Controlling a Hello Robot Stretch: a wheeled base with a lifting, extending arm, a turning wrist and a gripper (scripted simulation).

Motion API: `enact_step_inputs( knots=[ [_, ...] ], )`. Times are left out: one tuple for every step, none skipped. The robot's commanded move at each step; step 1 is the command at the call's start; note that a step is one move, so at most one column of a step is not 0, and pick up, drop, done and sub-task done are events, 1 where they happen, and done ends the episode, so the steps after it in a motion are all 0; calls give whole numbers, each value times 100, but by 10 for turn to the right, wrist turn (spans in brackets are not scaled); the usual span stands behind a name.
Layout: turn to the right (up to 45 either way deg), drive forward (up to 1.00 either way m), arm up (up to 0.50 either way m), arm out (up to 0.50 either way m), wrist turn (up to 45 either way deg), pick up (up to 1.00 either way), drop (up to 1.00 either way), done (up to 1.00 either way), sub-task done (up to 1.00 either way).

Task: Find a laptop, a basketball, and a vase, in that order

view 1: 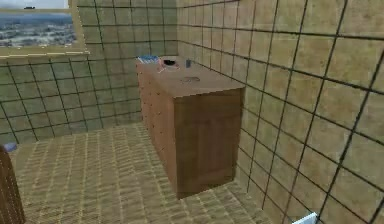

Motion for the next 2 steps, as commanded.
enact_step_inputs(
  knots=[
    [-300, 0, 0, 0, 0, 0, 0, 0, 0],
    [0, 100, 0, 0, 0, 0, 0, 0, 0]
  ],
)
